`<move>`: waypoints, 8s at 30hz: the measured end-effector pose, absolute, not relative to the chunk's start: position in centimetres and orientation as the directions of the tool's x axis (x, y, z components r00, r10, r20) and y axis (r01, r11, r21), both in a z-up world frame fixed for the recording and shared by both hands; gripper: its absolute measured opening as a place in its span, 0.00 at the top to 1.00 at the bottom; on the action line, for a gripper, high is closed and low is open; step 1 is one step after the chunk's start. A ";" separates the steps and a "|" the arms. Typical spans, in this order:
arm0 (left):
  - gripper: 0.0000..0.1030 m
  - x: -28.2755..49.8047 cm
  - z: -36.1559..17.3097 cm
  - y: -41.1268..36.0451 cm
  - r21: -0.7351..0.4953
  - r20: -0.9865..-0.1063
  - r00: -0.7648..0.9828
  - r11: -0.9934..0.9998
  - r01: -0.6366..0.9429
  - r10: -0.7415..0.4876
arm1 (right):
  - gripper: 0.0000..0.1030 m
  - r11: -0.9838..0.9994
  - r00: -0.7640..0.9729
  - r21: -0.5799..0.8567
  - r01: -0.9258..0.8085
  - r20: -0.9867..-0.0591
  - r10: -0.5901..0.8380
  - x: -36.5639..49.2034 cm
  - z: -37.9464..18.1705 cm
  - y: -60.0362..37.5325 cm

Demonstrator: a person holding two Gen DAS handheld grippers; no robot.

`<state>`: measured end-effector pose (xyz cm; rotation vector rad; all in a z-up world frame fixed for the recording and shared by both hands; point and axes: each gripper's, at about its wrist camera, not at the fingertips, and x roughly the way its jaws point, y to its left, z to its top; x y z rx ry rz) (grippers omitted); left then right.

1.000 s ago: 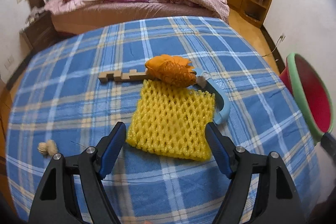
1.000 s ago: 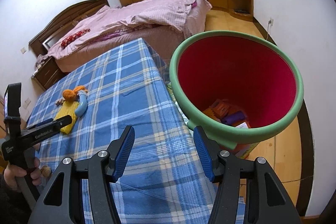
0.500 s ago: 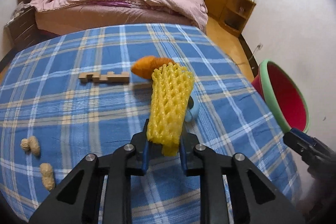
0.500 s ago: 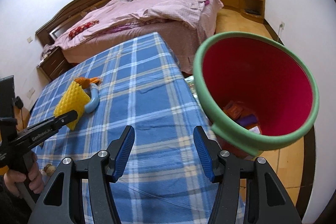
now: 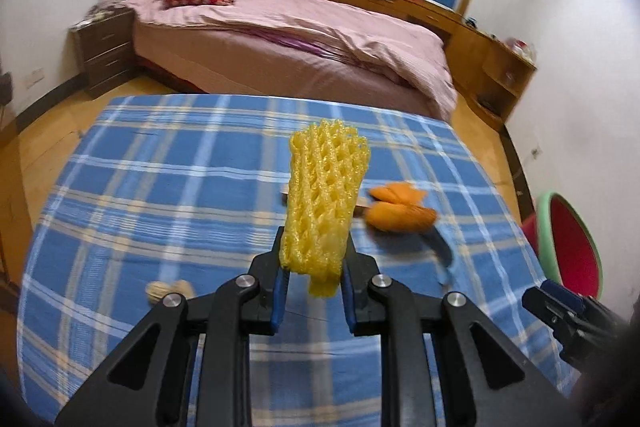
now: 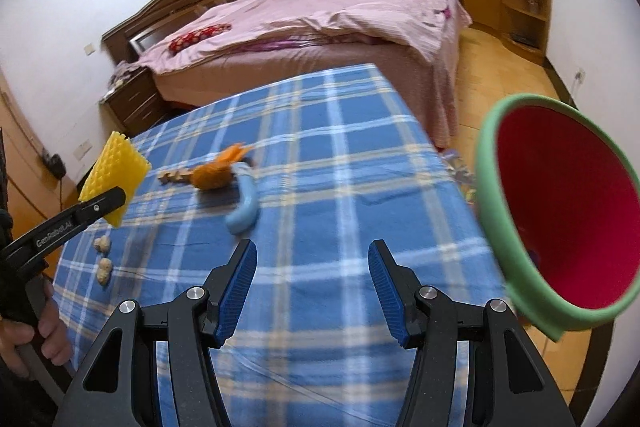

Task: Collect trash
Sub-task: 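Grasp the blue plastic hook with the right tool while the left tool holds the foam net, then carry the foam net and blue hook over the red bin and open both tools, then move both tools back to the table and grasp the orange cloth bundle with the left tool, then grasp the wooden puzzle piece with the right tool while the left tool holds the orange bundle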

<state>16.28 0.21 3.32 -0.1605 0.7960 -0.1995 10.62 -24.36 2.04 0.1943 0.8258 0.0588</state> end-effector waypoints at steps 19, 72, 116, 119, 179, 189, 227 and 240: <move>0.79 17.3 0.6 3.1 -0.270 -0.692 0.685 0.962 0.045 -0.227 | 0.43 0.989 0.629 0.145 -0.031 -0.766 0.132 17.4 -0.2 -18.8; 0.79 10.4 7.0 -7.5 -0.292 -0.642 0.635 0.903 0.316 -0.430 | 0.87 0.925 0.786 0.317 0.209 -0.617 0.034 2.0 5.1 -33.3; 0.63 12.4 3.2 -32.5 -0.174 -0.757 0.375 0.719 0.673 -0.535 | 0.84 0.826 0.750 0.348 0.444 -0.649 -0.130 1.7 1.6 -47.3; 0.63 12.2 3.1 -32.6 -0.170 -0.759 0.376 0.720 0.673 -0.531 | 0.82 0.827 0.752 0.350 0.439 -0.647 -0.125 1.7 1.5 -47.3; 0.38 11.9 6.2 -24.5 -0.124 -0.722 0.501 0.803 0.583 -0.476 | 0.48 0.847 0.780 0.362 0.389 -0.619 -0.093 -0.3 3.8 -42.7; 0.38 15.5 5.0 -16.8 -0.107 -0.743 0.578 0.911 0.398 -0.339 | 0.45 0.877 0.772 0.344 0.334 -0.635 -0.045 1.5 3.8 -39.3; 0.80 18.3 2.5 -4.1 -0.223 -0.756 0.602 0.966 0.133 -0.257 | 0.45 0.947 0.721 0.282 0.155 -0.688 0.087 8.0 3.3 -31.5; 0.80 18.9 2.5 5.3 -0.210 -0.743 0.659 0.975 -0.067 -0.114 | 0.45 0.969 0.659 0.242 -0.046 -0.722 0.212 14.6 2.8 -22.5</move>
